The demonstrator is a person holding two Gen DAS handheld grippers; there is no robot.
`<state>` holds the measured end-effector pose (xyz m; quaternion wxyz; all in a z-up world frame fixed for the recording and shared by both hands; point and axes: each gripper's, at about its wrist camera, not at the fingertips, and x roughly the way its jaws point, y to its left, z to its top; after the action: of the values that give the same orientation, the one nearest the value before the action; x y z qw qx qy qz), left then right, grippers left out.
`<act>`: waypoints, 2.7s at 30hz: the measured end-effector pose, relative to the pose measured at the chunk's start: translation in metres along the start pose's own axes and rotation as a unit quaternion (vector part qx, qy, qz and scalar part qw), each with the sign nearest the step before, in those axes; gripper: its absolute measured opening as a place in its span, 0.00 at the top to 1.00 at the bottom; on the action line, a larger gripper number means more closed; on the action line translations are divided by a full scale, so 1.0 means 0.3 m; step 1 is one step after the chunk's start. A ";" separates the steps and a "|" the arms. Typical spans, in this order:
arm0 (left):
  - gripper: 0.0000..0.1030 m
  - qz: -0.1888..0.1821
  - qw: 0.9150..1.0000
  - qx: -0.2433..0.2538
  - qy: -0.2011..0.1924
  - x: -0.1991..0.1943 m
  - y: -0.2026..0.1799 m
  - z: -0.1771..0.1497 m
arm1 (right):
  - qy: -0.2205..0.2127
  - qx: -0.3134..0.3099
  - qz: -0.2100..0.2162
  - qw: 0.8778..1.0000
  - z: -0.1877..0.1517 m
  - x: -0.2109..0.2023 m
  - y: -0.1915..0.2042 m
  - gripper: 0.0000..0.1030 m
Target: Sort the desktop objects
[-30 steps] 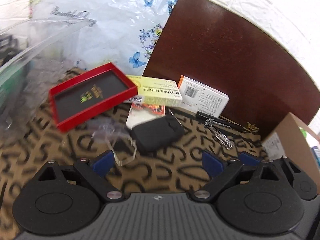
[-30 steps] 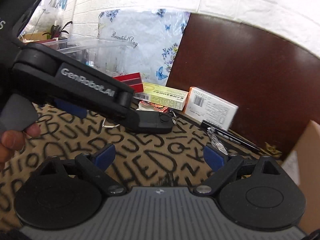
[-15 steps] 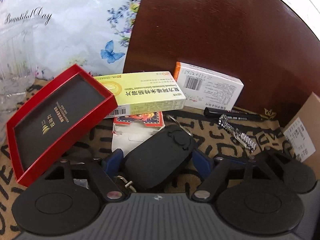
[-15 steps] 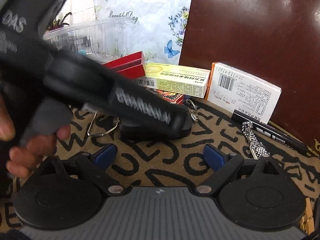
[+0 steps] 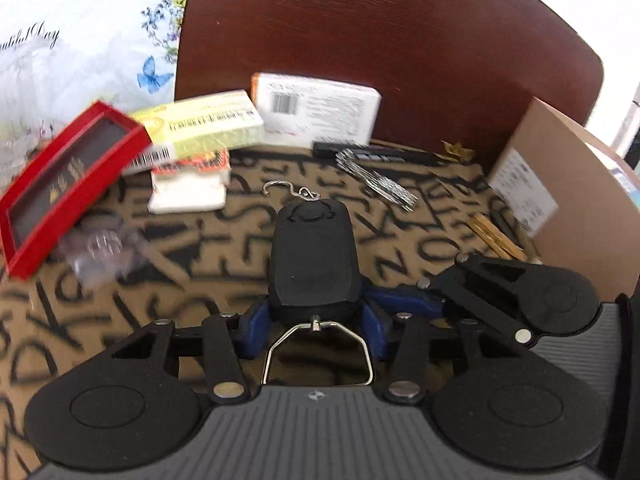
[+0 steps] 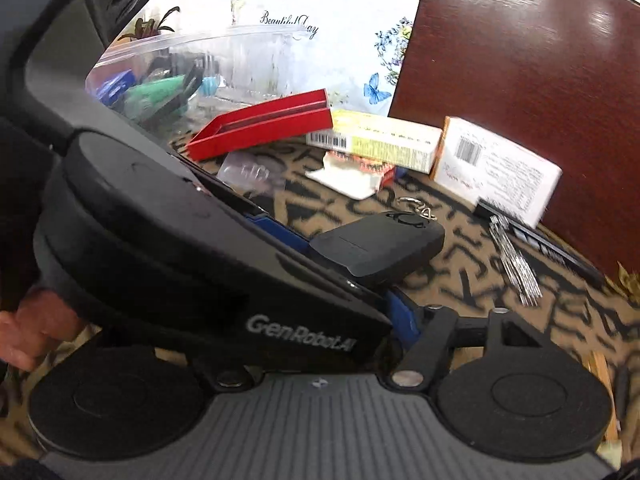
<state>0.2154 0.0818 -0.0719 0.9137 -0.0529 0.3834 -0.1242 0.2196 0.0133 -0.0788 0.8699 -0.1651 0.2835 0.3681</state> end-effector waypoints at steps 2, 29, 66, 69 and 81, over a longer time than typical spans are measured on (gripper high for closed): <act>0.51 -0.011 1.000 -0.006 0.008 -0.028 -0.031 -0.038 | 0.003 -0.008 -0.002 1.000 -0.039 -0.058 0.021 0.42; 0.26 -0.097 0.990 0.072 0.069 -0.299 -0.599 -0.465 | 0.032 0.095 -0.037 0.994 -0.541 -0.730 0.120 0.17; 0.16 -0.108 0.991 -0.059 0.056 -0.238 -0.431 -0.353 | 0.015 0.100 -0.082 0.991 -0.475 -0.666 0.098 0.27; 0.22 -0.108 0.991 -0.058 0.049 -0.229 -0.441 -0.347 | 0.028 0.101 -0.079 0.991 -0.467 -0.625 0.089 0.37; 0.47 -0.076 0.996 -0.040 0.028 -0.262 -0.491 -0.373 | 0.019 0.116 -0.095 0.989 -0.473 -0.618 0.105 0.51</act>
<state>0.0549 -0.0391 -0.0679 0.8877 -0.1148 0.4084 -0.1789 0.0384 -0.1374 -0.0785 0.9088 -0.0966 0.3235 0.2451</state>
